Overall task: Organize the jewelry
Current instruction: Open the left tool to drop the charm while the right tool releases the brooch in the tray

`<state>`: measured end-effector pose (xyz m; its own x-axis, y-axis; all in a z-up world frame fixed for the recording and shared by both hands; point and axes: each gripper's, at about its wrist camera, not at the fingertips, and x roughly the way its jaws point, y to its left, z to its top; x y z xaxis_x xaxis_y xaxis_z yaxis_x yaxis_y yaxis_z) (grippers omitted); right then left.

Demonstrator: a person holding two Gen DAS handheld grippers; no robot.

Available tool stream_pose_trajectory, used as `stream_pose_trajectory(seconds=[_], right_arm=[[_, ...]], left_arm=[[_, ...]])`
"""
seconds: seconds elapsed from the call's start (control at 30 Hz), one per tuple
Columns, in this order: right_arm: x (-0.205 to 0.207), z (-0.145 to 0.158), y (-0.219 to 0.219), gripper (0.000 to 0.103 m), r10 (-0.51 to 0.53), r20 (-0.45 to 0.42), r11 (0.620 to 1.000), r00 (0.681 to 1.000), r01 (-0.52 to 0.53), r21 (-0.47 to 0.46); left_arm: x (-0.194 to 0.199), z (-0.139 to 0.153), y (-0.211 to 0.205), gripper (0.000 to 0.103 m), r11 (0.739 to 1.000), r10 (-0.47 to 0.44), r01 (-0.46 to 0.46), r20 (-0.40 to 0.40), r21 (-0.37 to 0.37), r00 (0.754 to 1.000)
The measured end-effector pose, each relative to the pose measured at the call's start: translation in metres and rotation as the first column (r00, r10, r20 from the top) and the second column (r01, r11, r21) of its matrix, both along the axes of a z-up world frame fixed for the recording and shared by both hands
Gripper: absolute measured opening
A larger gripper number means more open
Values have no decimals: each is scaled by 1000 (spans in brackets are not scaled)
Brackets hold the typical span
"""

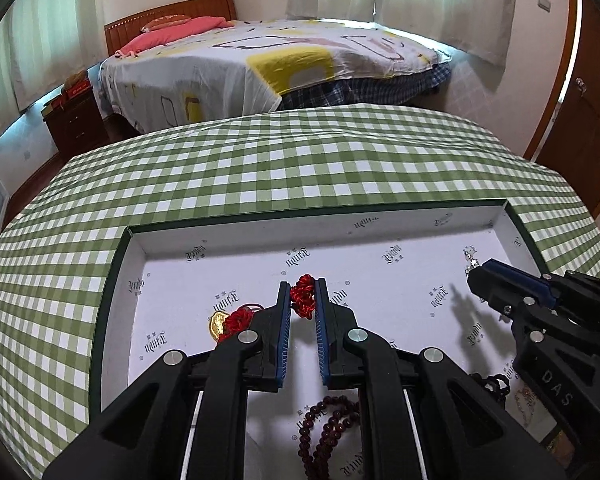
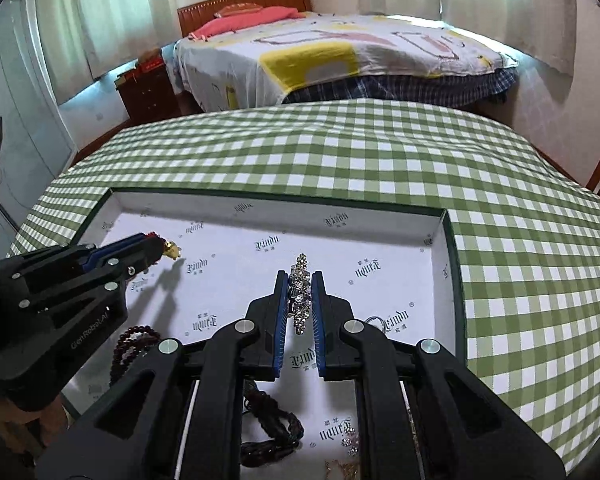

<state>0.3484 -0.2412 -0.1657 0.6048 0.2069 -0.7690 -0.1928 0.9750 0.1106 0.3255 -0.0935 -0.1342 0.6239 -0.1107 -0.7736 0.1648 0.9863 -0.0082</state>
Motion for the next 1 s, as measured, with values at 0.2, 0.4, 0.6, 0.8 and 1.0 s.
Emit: stream_pose_trajectory(seconds=[0.2,0.4,0.6,0.8,1.0], right_arm=[[1,-5,1,12,-2,-15,1000,1000,2,-10],[1,-7,2,12,3,-19,1000,1000,-4,-19],[2,-8,1,12,-1,-24,1000,1000,0,-20],[1,-6,-1,21,-9,-18,1000,1000,9,-15],[-1,-2,-2,27,-14,-1,1000,1000,14,-14]], left_arm=[[5,-2,-4,13,1000,-9,9,-17,18,1000],[7,-3,-7,13,999,-14,15,-22,30,1000],[9,-4,-9,14,999,-16,17,-31,32,999],[9,-5,-10,16,999,-19,21,-37,37,999],[6,-2,-8,40,999,-11,11,-15,34,1000]])
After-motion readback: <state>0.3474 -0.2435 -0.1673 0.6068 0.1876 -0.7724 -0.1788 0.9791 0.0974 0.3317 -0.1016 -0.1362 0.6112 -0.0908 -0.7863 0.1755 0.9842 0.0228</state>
